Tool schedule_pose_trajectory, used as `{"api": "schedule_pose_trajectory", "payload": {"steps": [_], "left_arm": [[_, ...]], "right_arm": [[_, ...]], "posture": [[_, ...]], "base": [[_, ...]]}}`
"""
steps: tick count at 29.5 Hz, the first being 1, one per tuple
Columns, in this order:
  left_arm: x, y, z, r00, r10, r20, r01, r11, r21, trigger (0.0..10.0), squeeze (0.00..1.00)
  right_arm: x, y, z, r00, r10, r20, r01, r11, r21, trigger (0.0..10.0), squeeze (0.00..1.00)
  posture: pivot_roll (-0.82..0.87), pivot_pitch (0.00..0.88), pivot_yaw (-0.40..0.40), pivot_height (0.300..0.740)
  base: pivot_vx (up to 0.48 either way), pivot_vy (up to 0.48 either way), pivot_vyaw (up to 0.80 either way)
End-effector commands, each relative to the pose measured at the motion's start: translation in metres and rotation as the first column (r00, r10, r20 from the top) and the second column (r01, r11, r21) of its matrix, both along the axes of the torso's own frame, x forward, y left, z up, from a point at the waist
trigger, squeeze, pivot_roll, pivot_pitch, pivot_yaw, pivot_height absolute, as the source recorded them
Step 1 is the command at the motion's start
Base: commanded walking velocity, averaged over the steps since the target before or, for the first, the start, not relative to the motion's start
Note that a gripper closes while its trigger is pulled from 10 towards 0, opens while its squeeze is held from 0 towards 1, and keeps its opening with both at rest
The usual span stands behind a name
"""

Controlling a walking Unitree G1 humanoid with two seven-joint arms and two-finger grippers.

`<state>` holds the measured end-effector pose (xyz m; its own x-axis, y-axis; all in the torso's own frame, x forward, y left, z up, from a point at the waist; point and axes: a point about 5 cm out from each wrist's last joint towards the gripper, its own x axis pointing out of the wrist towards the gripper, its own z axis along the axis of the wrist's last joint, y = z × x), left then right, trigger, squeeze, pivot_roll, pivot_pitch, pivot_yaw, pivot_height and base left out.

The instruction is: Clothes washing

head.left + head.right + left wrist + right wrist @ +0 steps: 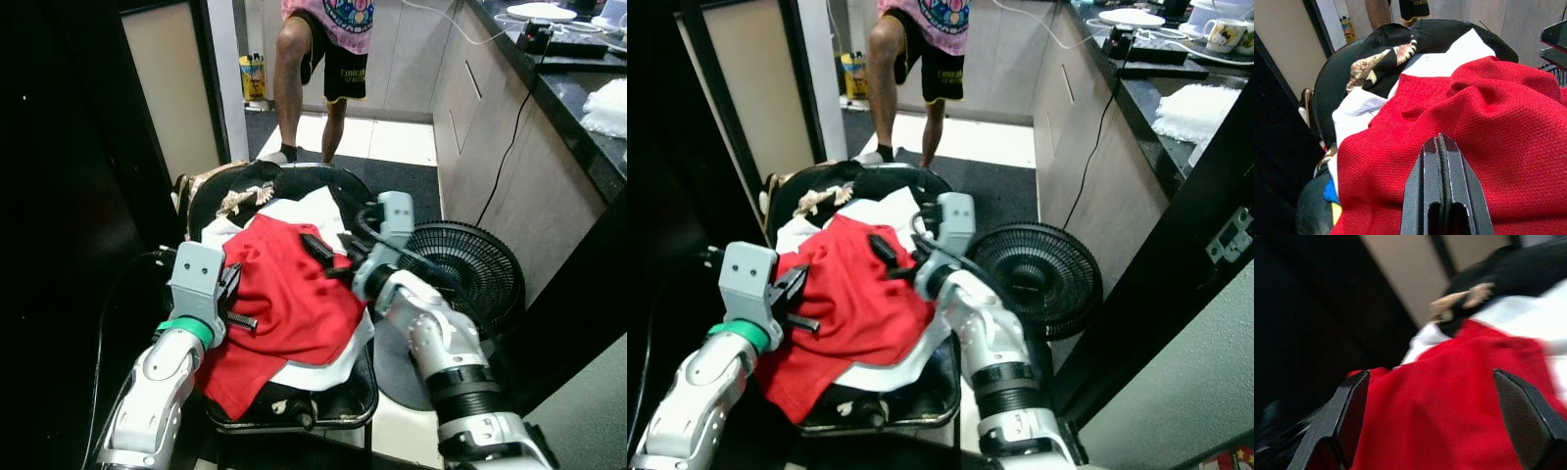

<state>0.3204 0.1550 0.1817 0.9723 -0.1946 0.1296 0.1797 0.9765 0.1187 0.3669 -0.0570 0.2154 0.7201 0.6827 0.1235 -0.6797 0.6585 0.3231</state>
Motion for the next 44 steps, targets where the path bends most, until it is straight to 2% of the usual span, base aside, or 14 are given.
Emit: {"api": "schedule_pose_trajectory", "payload": {"steps": [1,4,5,8,9,10,13,16,23,24,25,35,36,44], "left_arm": [[0.001,-0.001,-0.004,1.000,-0.008,-0.013,0.009,1.000,0.026,10.0,0.00],[0.001,-0.003,-0.006,1.000,-0.021,-0.019,0.022,0.999,0.043,10.0,0.00],[0.001,-0.004,-0.006,0.999,-0.025,-0.024,0.026,0.999,0.045,10.0,0.00],[0.002,-0.004,-0.007,0.999,-0.028,-0.028,0.029,0.999,0.046,10.0,0.00],[0.002,-0.004,-0.007,0.999,-0.030,-0.031,0.031,0.998,0.048,10.0,0.00],[0.002,-0.004,-0.007,0.999,-0.030,-0.031,0.031,0.998,0.048,10.0,0.00],[0.002,-0.004,-0.010,0.999,-0.030,-0.045,0.033,0.998,0.059,10.0,0.00],[0.002,-0.004,-0.012,0.998,-0.027,-0.061,0.031,0.996,0.079,10.0,0.00],[0.003,-0.003,-0.013,0.997,-0.026,-0.073,0.032,0.996,0.082,10.0,0.00],[0.003,-0.003,-0.013,0.997,-0.025,-0.073,0.031,0.996,0.082,10.0,0.00],[0.003,-0.003,-0.013,0.997,-0.024,-0.073,0.031,0.996,0.083,10.0,0.00],[0.006,-0.004,-0.012,0.997,-0.024,-0.072,0.031,0.996,0.088,10.0,0.00],[0.006,-0.005,-0.012,0.997,-0.026,-0.073,0.032,0.995,0.092,10.0,0.00],[0.007,-0.006,-0.012,0.997,-0.025,-0.075,0.033,0.995,0.098,10.0,0.00]], "right_arm": [[-0.007,0.007,-0.006,0.997,0.076,-0.008,-0.076,0.997,0.010,10.0,1.00],[-0.015,0.015,-0.015,0.988,0.148,-0.035,-0.149,0.988,-0.028,10.0,1.00],[-0.014,0.014,-0.020,0.990,0.122,-0.069,-0.126,0.990,-0.065,10.0,0.95],[-0.013,0.013,-0.024,0.991,0.100,-0.091,-0.109,0.990,-0.092,10.0,0.95],[-0.010,0.011,-0.029,0.992,0.048,-0.115,-0.062,0.991,-0.117,10.0,0.00],[-0.010,0.011,-0.029,0.992,0.048,-0.115,-0.062,0.991,-0.117,10.0,0.00],[-0.001,-0.001,-0.036,0.978,-0.116,-0.172,0.093,0.986,-0.135,10.0,0.00],[0.001,-0.005,-0.036,0.969,-0.162,-0.184,0.140,0.982,-0.127,10.0,0.00],[-0.001,-0.005,-0.028,0.976,-0.143,-0.165,0.128,0.987,-0.098,10.0,0.00],[-0.001,-0.004,-0.027,0.977,-0.137,-0.163,0.123,0.988,-0.091,8.9,0.00],[-0.001,-0.004,-0.026,0.977,-0.136,-0.163,0.122,0.988,-0.089,0.0,0.00],[0.000,-0.004,-0.019,0.984,-0.145,-0.101,0.135,0.985,-0.104,0.0,0.00],[0.002,-0.006,-0.018,0.981,-0.173,-0.083,0.162,0.978,-0.129,10.0,0.00],[0.013,-0.010,-0.013,0.969,-0.237,-0.068,0.229,0.968,-0.100,10.0,0.00]], "posture": [[-0.04,0.141,0.073,0.740],[-0.04,0.144,0.078,0.740],[-0.04,0.144,0.078,0.740],[-0.04,0.144,0.078,0.740],[-0.05,0.145,0.078,0.740],[-0.05,0.145,0.078,0.740],[-0.05,0.145,0.075,0.740],[-0.05,0.144,0.074,0.740],[-0.05,0.144,0.074,0.740],[-0.05,0.144,0.074,0.740],[-0.04,0.139,0.073,0.740],[-0.05,0.128,0.075,0.740],[-0.05,0.128,0.073,0.740],[-0.05,0.136,0.078,0.740]], "base": [[0.000,0.000,0.00],[0.000,0.000,0.00],[0.000,0.000,0.00],[0.000,0.000,0.00],[0.000,0.000,0.00],[0.000,0.000,0.00],[0.000,0.000,0.00],[0.000,0.000,0.00],[0.000,0.000,0.00],[0.000,0.000,0.00],[0.000,0.000,0.00],[0.000,0.000,0.00],[0.000,0.000,0.00],[0.000,0.000,0.00]]}}
